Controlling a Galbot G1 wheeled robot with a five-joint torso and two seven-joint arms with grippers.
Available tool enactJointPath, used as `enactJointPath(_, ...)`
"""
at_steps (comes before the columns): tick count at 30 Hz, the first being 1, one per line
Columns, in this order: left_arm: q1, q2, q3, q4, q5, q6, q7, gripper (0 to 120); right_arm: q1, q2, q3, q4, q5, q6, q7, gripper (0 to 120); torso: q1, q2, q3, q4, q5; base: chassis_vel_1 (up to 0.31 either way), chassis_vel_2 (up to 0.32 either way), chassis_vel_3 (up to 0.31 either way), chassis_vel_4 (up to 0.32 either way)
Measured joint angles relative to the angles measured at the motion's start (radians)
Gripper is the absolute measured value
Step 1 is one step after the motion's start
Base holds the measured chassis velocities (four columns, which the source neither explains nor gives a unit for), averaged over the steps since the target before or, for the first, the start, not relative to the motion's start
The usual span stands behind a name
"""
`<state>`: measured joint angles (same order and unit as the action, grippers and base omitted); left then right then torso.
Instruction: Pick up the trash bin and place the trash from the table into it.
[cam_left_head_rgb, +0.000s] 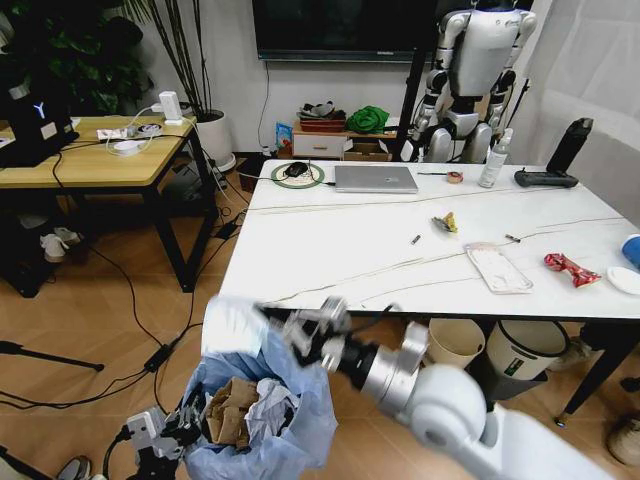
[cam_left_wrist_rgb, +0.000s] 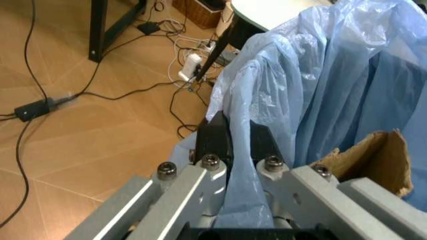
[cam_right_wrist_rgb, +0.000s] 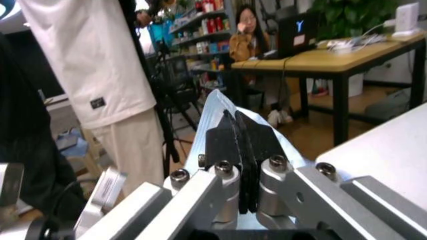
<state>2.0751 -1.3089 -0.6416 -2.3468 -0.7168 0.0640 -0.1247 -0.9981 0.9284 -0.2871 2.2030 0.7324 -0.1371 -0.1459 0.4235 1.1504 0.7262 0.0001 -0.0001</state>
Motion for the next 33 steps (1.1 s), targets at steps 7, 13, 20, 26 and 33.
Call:
enactJointPath(7, 0.001, -0.005, -0.007, -0.002, 0.002, 0.001, -0.001, 0, -0.047, -0.005, -0.01, 0.007, -0.044, 0.003, -0.019, 0, 0.0, 0.0, 0.0, 0.0, 0.0, 0.0, 0.0, 0.0, 0.0)
enactJointPath(13, 0.0, -0.006, -0.004, -0.005, 0.004, 0.001, -0.003, 0, -0.129, -0.007, 0.066, 0.014, -0.123, -0.007, -0.001, 15, 0.0, 0.0, 0.0, 0.0, 0.0001, 0.0, 0.0, 0.0, 0.0)
enactJointPath(20, -0.006, 0.008, 0.008, -0.004, 0.006, 0.001, -0.005, 0, -0.248, -0.005, 0.143, 0.018, -0.197, 0.014, 0.029, 38, 0.0, 0.0, 0.0, -0.0001, 0.0001, 0.0, 0.0, 0.0, 0.0)
enactJointPath(26, -0.01, 0.019, 0.019, 0.008, 0.005, 0.001, -0.006, 0, -0.334, 0.041, 0.244, 0.028, -0.232, 0.028, 0.076, 62, 0.0, 0.0, 0.0, 0.0, 0.0001, 0.0, 0.0, 0.0, 0.0)
enactJointPath(33, -0.017, 0.034, 0.036, 0.031, 0.016, -0.002, -0.006, 0, -0.347, 0.15, 0.376, 0.048, -0.237, -0.05, 0.194, 88, 0.0, 0.0, 0.0, -0.0001, 0.0001, 0.0, 0.0, 0.0, 0.0)
